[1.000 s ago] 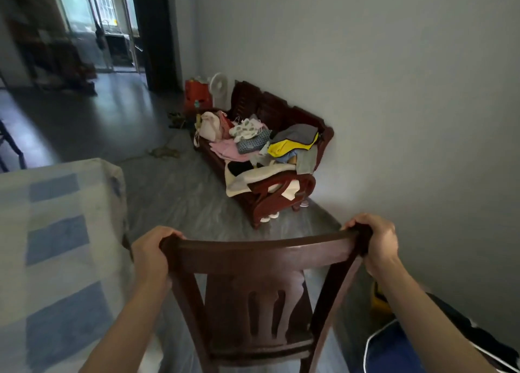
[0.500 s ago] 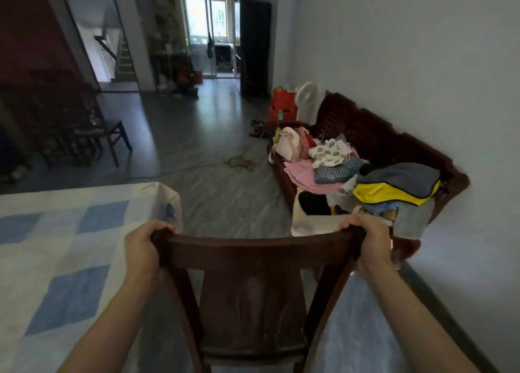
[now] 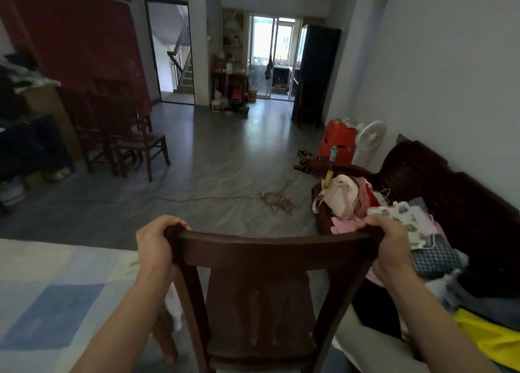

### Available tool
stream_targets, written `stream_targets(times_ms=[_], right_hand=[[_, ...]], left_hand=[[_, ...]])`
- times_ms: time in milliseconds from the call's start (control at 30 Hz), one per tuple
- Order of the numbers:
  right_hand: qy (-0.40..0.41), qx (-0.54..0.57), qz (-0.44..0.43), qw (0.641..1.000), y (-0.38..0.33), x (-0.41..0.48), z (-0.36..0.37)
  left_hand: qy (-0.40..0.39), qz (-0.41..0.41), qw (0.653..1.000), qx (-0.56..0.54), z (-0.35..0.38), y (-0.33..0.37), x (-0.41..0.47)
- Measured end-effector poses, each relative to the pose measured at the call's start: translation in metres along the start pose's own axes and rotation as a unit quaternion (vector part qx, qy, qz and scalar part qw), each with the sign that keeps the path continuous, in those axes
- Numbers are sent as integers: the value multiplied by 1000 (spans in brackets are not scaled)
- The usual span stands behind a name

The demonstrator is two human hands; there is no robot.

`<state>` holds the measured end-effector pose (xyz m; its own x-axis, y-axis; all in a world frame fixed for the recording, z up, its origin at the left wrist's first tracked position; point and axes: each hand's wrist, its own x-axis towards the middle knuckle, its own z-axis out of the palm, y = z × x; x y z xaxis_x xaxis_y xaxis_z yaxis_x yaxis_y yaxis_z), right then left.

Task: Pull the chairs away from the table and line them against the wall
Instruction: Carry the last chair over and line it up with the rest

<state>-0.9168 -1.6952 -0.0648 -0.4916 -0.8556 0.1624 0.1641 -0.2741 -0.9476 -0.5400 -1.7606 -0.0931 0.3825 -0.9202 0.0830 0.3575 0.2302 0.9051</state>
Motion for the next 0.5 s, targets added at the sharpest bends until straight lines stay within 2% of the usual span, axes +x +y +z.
stream_targets(times_ms=[200, 500], right_hand=[[-25, 6, -25, 999, 31, 206, 75], [-43, 18, -17, 999, 127, 524, 188]], left_hand=[[24, -37, 999, -22, 100, -47, 176], [33, -10, 999, -15, 241, -128, 457]])
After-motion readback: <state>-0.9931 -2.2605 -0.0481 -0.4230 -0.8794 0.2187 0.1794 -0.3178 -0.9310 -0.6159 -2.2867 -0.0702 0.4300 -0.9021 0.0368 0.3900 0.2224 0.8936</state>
